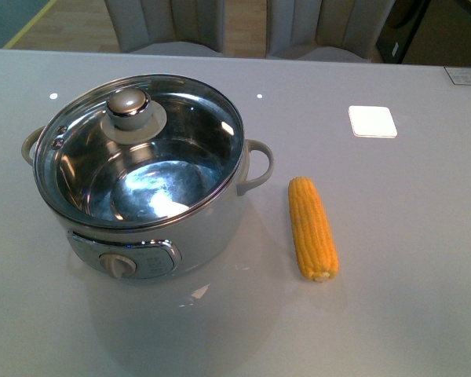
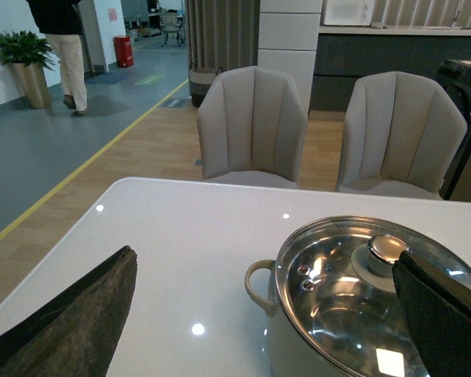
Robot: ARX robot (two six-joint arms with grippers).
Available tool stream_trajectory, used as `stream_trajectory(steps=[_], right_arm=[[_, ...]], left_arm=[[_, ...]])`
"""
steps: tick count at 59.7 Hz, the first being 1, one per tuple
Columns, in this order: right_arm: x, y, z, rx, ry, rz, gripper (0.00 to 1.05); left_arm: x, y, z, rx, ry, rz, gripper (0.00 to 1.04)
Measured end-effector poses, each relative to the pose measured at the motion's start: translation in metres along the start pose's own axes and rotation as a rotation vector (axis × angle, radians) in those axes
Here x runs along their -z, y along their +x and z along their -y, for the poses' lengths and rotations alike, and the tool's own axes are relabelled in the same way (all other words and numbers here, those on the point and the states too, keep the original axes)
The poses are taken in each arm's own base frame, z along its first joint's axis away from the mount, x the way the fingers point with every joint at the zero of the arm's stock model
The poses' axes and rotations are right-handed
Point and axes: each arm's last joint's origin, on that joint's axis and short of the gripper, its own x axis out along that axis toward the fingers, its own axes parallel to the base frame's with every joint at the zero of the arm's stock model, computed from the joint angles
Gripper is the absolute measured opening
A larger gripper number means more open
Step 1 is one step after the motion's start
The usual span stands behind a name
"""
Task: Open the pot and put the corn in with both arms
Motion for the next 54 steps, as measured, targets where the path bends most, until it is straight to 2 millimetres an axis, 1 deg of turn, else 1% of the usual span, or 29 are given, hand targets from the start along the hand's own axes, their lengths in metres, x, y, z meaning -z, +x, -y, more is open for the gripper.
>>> stream_trajectory(steps=[6, 10, 14, 17, 23, 25, 28, 35, 42, 50, 54], right_arm=[[0.000, 0.000, 0.000, 0.000, 0.000, 0.000, 0.96], [0.000, 0.000, 0.000, 0.000, 0.000, 0.000, 0.96], [0.000, 0.000, 0.000, -0.001, 0.000, 0.000, 0.96], [0.000, 0.000, 0.000, 0.000, 0.000, 0.000, 0.96], [0.000, 0.000, 0.000, -0.001, 0.000, 0.000, 0.96], [0.000, 0.000, 0.000, 0.000, 0.000, 0.000, 0.96], [0.000, 0.000, 0.000, 0.000, 0.000, 0.000, 0.96], [0.000, 0.000, 0.000, 0.000, 0.000, 0.000, 0.96], [0.000, 0.000, 0.000, 0.000, 0.000, 0.000, 0.96], [0.000, 0.000, 0.000, 0.000, 0.000, 0.000, 0.96], [0.000, 0.000, 0.000, 0.000, 0.000, 0.000, 0.96]], left_arm=[[0.000, 0.000, 0.000, 0.009, -0.007, -0.008, 0.98], [0.000, 0.002, 0.001, 0.103, -0.095, -0.239, 0.98], [-0.001, 0.011, 0.001, 0.136, -0.141, -0.351, 0.98], [-0.005, 0.017, 0.001, 0.159, -0.148, -0.357, 0.98], [-0.020, 0.033, 0.003, 0.201, -0.131, -0.315, 0.98], [-0.026, 0.043, 0.004, 0.219, -0.117, -0.294, 0.98], [-0.029, 0.054, 0.006, 0.238, -0.105, -0.285, 0.98], [-0.027, 0.083, 0.013, 0.290, -0.066, -0.283, 0.98], [-0.015, 0.119, 0.023, 0.326, 0.010, -0.288, 0.98], [0.004, 0.154, 0.033, 0.370, 0.047, -0.317, 0.98], [0.013, 0.168, 0.037, 0.374, 0.068, -0.325, 0.98]])
